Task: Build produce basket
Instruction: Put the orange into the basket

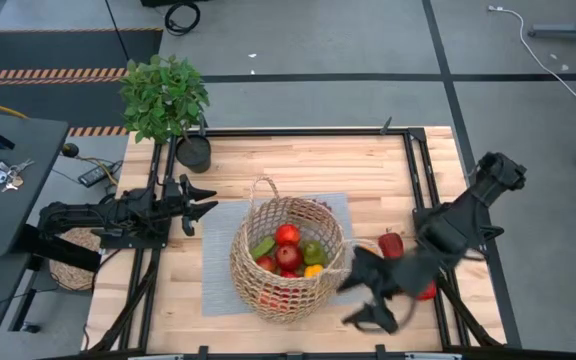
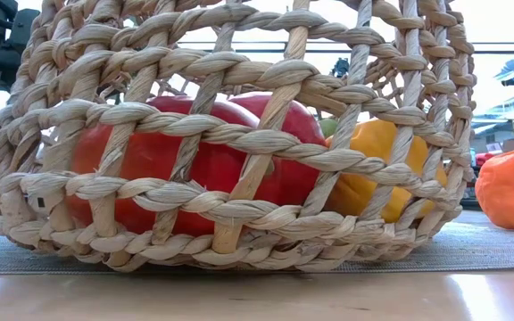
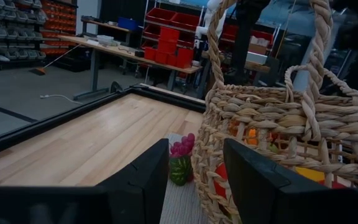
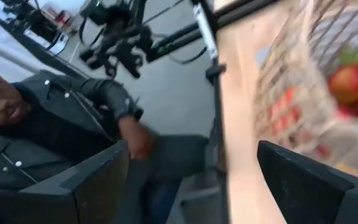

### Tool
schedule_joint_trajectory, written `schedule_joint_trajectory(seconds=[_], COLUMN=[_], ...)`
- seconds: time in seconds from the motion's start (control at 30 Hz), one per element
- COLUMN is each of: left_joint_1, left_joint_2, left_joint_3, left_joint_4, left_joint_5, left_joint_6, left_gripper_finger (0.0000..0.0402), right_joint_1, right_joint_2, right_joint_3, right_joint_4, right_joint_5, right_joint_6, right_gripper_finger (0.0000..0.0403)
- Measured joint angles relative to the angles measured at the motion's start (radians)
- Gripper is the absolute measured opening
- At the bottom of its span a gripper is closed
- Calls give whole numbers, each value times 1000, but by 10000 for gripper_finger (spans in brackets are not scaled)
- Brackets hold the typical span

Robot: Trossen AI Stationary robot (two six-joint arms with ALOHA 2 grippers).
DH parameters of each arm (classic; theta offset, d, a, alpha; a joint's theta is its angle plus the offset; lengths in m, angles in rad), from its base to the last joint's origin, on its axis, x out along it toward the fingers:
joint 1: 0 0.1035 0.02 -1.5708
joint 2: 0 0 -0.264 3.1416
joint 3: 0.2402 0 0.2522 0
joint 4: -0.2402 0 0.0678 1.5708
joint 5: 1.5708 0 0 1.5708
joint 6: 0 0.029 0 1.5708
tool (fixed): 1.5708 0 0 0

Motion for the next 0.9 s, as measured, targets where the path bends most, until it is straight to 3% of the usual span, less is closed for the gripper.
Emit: schedule_joint_trajectory(seconds=[0.37,0.6,0.77,0.9], left_joint_1=[0,0,0,0], left_joint_2=[0,0,0,0], left_joint_3=[0,0,0,0], left_joint_4=[0,0,0,0], left_joint_5=[0,0,0,0], left_joint_6=[0,0,0,0], left_gripper_finger=[160,160,160,160], right_joint_1=[180,192,182,185], right_joint_2=[0,-2,-9,-49], right_joint_3=[-153,-325,-417,-454], right_joint_4=[-107,-285,-362,-408], right_joint_5=[35,20,-86,-81], right_joint_6=[310,491,519,525], right_gripper_finger=[346,346,346,346])
